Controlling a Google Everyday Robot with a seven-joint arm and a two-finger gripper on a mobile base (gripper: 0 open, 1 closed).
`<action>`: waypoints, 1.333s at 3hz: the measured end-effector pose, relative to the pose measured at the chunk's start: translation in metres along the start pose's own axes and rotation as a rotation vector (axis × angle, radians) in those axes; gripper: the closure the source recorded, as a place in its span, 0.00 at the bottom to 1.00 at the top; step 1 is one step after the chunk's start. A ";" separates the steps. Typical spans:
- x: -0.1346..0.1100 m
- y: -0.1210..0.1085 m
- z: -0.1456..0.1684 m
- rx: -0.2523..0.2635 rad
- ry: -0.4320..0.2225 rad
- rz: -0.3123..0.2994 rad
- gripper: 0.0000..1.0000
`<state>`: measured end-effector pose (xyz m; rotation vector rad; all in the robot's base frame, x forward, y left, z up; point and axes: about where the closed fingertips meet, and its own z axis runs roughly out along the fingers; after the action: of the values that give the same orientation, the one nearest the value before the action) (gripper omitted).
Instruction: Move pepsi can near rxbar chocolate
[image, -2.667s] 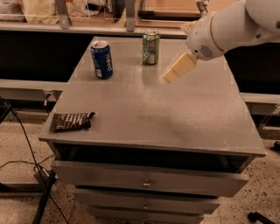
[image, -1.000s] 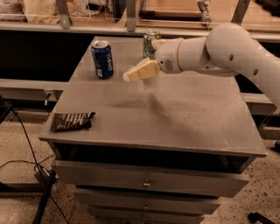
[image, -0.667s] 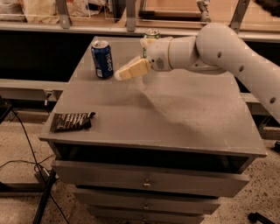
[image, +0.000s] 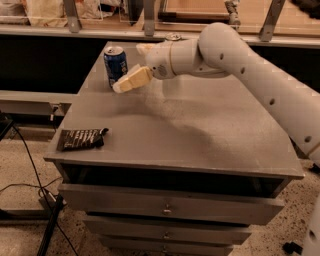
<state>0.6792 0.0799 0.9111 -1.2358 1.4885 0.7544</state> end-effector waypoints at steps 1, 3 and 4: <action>-0.004 0.001 0.028 -0.031 -0.015 0.010 0.00; -0.022 -0.004 0.063 -0.045 -0.103 0.008 0.00; -0.024 -0.003 0.066 -0.050 -0.108 0.006 0.15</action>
Offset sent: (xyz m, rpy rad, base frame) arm 0.0263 0.0733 0.0019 0.0868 0.0015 0.0539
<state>0.7014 0.1468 0.9148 -1.2088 1.3931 0.8538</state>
